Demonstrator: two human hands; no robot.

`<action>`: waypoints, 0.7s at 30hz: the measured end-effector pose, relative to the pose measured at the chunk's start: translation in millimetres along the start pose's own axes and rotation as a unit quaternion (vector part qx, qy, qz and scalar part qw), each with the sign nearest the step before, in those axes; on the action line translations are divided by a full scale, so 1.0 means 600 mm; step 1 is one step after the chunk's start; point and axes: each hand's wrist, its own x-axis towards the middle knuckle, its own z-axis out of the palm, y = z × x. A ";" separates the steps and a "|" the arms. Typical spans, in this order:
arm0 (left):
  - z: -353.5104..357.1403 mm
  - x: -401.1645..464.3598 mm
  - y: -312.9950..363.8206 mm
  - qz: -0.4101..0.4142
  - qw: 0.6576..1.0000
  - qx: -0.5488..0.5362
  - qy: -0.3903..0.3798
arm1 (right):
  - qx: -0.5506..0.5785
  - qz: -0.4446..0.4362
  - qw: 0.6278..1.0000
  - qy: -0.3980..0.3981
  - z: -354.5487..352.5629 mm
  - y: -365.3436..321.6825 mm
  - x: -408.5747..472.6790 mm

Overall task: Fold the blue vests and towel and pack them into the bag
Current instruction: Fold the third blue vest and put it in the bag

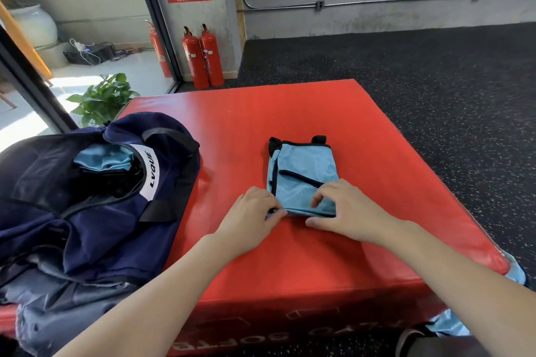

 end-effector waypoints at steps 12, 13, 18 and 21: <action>-0.039 -0.005 0.057 -0.081 0.982 -0.164 0.052 | 0.150 0.050 0.987 0.035 -0.050 0.003 -0.020; -0.040 -0.004 0.061 -0.090 0.978 -0.178 0.057 | 0.174 0.057 0.983 0.032 -0.053 0.003 -0.020; -0.037 0.002 0.064 -0.138 0.963 -0.221 0.062 | 0.219 0.111 0.969 0.011 -0.050 0.012 -0.011; -0.033 0.004 0.055 -0.157 0.967 -0.191 0.059 | 0.179 0.132 0.974 0.034 -0.038 0.018 -0.004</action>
